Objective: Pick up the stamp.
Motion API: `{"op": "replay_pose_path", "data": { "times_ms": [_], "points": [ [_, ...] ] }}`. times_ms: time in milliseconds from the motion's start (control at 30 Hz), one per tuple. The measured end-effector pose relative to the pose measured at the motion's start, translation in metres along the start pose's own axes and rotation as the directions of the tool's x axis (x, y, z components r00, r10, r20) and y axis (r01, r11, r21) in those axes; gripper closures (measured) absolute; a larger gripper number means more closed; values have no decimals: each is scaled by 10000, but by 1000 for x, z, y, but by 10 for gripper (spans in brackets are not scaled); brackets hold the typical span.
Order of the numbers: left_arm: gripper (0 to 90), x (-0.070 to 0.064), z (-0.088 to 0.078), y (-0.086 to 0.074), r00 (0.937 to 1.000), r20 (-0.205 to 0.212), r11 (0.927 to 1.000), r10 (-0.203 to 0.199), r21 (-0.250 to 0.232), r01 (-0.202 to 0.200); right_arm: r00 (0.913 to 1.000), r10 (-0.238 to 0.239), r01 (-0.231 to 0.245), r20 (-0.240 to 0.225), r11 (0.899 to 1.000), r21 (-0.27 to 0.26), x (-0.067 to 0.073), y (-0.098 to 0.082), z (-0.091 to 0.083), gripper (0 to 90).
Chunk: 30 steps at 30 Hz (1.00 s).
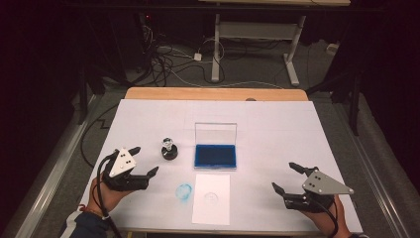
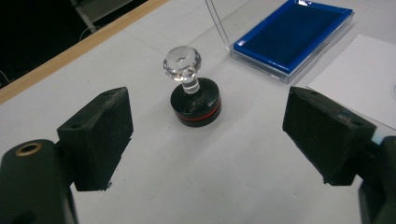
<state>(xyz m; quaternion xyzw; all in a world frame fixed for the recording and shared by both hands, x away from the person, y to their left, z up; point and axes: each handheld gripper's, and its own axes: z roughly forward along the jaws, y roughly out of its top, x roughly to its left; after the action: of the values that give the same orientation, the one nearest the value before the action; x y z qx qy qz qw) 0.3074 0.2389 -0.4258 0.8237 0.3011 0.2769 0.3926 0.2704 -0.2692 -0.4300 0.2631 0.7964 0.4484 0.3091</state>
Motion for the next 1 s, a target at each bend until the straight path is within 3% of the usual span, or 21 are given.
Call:
{"op": "replay_pose_path", "data": {
  "times_ms": [67,333,400,567,700,733,767,800,900,1000],
  "points": [
    [152,2,2,4,9998,196,9999,35,117,-37,9999,-97,97,-89,9999,80,0,0,1,204],
    [154,6,14,24,9992,340,9990,208,395,-221,9998,-182,185,-121,9994,300,1,-1,4,222],
    [154,7,20,28,9982,576,9985,181,498,-210,9997,-199,205,-169,9992,343,2,-1,5,222],
    [154,12,36,36,9965,772,9936,314,1058,-395,9995,-209,218,-231,9990,397,2,-1,5,223],
    [154,18,45,39,9951,984,9900,-33,1406,-107,9993,-236,251,-306,9984,506,2,-2,7,227],
    [154,21,47,40,9950,1002,9883,-19,1520,-134,9992,-246,261,-303,9983,520,2,-2,7,227],
    [154,25,54,42,9935,1138,9820,-43,1879,-173,9992,-232,248,-325,9984,517,1,-2,7,228],
    [154,25,54,42,9935,1138,9820,-43,1879,-173,9992,-232,248,-325,9984,517,1,-2,7,228],
    [165,32,63,47,9904,1366,9731,-235,2303,-86,9984,-279,309,-482,9976,626,2,-2,8,248],
    [169,36,73,52,9897,1418,9601,-209,2788,-196,9978,-331,370,-568,9970,683,3,-1,10,248]
  ]
}}
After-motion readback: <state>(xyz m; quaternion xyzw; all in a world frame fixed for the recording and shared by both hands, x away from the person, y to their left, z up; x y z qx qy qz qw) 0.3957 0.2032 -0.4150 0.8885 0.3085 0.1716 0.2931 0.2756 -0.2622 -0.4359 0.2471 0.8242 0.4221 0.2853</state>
